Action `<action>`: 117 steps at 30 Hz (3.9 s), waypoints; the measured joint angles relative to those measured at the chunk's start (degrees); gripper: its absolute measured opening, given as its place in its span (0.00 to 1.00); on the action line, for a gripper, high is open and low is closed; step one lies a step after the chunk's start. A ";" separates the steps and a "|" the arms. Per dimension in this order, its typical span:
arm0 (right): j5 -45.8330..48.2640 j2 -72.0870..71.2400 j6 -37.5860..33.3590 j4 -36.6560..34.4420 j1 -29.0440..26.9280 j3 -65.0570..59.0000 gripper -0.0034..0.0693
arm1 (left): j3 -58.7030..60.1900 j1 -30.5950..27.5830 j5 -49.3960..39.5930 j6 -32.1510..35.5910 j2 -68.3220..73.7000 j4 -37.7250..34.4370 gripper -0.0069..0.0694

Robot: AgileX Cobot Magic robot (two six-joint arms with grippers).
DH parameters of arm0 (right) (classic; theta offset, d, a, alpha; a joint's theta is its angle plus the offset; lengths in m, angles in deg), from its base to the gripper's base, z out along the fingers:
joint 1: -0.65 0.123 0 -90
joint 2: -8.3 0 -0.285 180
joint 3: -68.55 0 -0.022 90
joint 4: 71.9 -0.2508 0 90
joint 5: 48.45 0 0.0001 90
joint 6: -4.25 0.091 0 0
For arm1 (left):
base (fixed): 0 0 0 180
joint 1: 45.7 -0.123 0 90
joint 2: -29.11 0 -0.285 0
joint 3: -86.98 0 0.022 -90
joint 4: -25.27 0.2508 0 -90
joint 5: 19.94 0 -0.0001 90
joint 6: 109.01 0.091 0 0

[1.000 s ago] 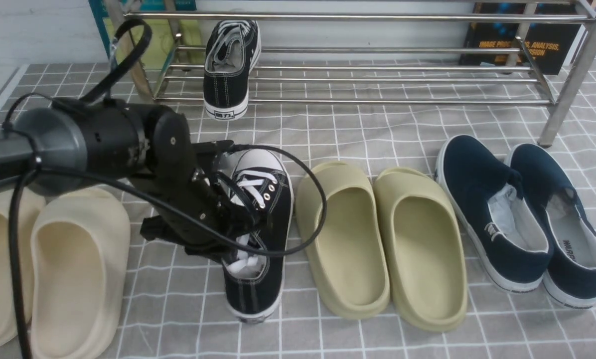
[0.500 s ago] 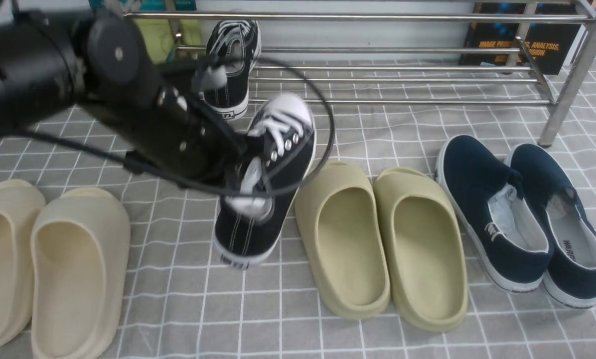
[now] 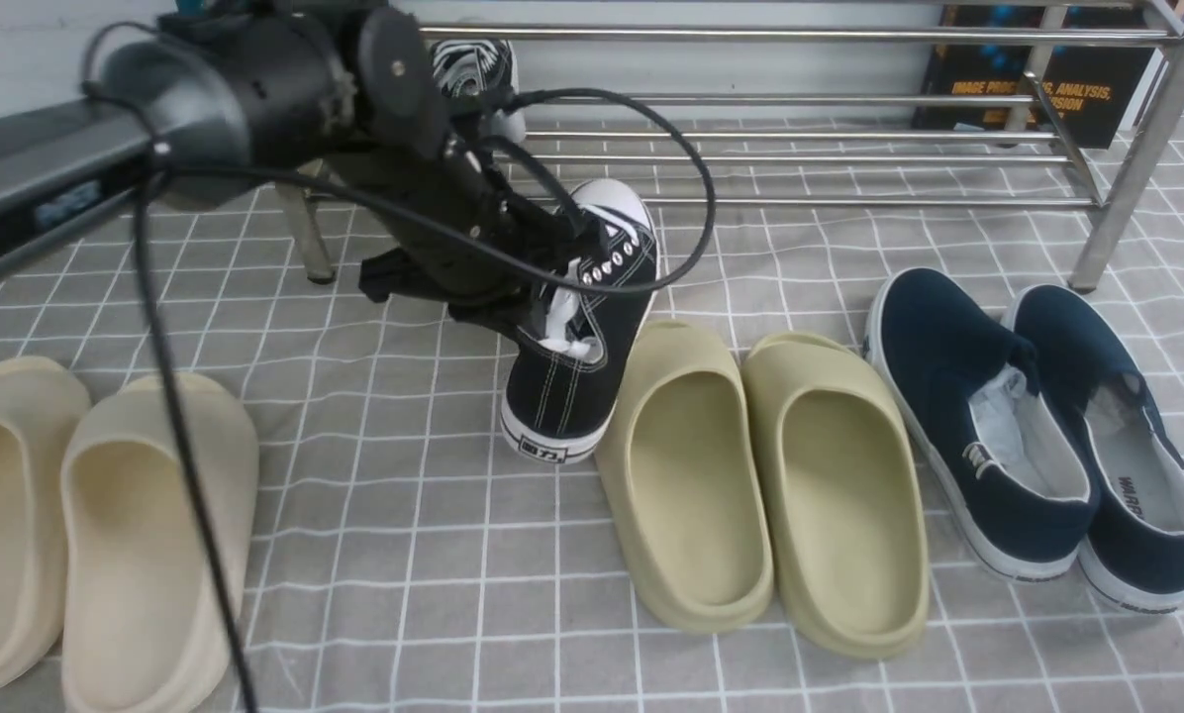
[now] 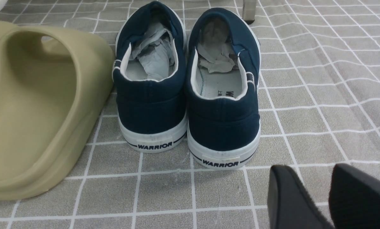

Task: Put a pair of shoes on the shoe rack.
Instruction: Use the left arm to put a shoe into the shoe rack

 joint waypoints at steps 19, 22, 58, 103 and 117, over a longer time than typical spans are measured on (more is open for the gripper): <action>0.00 0.00 0.00 0.00 0.00 0.00 0.38 | -18.72 -3.31 -17.16 1.35 6.71 0.86 0.07; 0.00 0.00 0.00 0.00 0.00 0.00 0.38 | -18.77 -3.31 -18.06 3.33 6.71 1.20 0.07; 0.00 0.00 0.00 0.00 0.00 0.00 0.38 | -18.90 -3.36 10.37 -4.69 13.19 -0.11 0.07; 0.00 0.00 0.00 0.00 0.00 0.00 0.38 | -13.48 -9.03 -8.14 7.89 3.11 3.56 0.07; 0.00 0.00 0.00 0.00 0.00 0.00 0.38 | -8.26 -7.02 13.61 9.03 9.54 -8.11 0.07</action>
